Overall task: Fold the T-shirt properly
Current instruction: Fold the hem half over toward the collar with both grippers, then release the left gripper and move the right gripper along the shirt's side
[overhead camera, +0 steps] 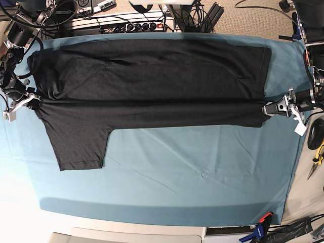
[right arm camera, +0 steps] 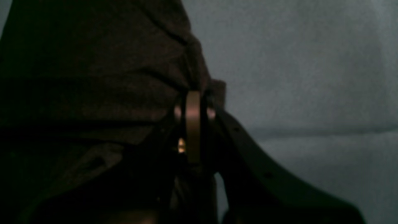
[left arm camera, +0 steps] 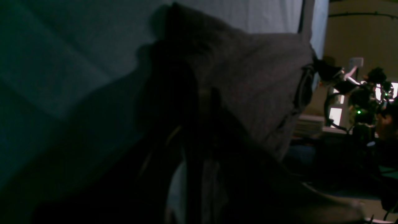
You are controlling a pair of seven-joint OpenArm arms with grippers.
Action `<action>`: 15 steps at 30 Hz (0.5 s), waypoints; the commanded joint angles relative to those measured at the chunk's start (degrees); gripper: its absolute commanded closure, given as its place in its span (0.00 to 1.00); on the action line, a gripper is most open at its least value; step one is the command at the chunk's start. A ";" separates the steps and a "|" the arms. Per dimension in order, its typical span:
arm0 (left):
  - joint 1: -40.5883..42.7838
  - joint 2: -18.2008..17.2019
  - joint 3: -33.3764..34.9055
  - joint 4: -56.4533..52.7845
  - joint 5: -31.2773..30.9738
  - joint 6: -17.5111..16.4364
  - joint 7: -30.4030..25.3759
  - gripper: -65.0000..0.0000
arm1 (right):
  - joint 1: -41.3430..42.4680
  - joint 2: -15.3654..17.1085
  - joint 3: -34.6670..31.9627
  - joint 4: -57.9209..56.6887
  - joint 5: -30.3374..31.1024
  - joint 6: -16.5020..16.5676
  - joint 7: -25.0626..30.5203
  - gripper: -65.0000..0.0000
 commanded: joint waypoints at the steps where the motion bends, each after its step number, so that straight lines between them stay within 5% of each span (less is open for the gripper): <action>1: -0.72 -1.53 -0.37 0.76 -1.12 -0.25 -0.52 1.00 | 0.83 2.05 0.52 1.11 0.42 0.06 1.22 1.00; 3: -0.79 -1.55 -0.37 0.76 -1.12 -0.25 -1.07 1.00 | 0.85 2.05 0.52 1.11 0.44 0.06 1.27 1.00; 5: -0.79 -1.55 -0.37 0.76 -1.12 -0.25 -1.99 0.84 | 0.85 2.05 0.52 1.11 0.46 0.06 1.31 0.98; 9: -0.79 -1.57 -0.37 0.76 -1.12 -0.25 -3.87 0.52 | 0.87 2.38 0.52 1.11 0.42 0.06 5.77 0.57; 15: -1.09 -3.10 -0.39 0.79 -1.12 -0.25 -5.33 0.48 | 6.47 2.99 3.37 1.09 -4.96 0.06 16.59 0.56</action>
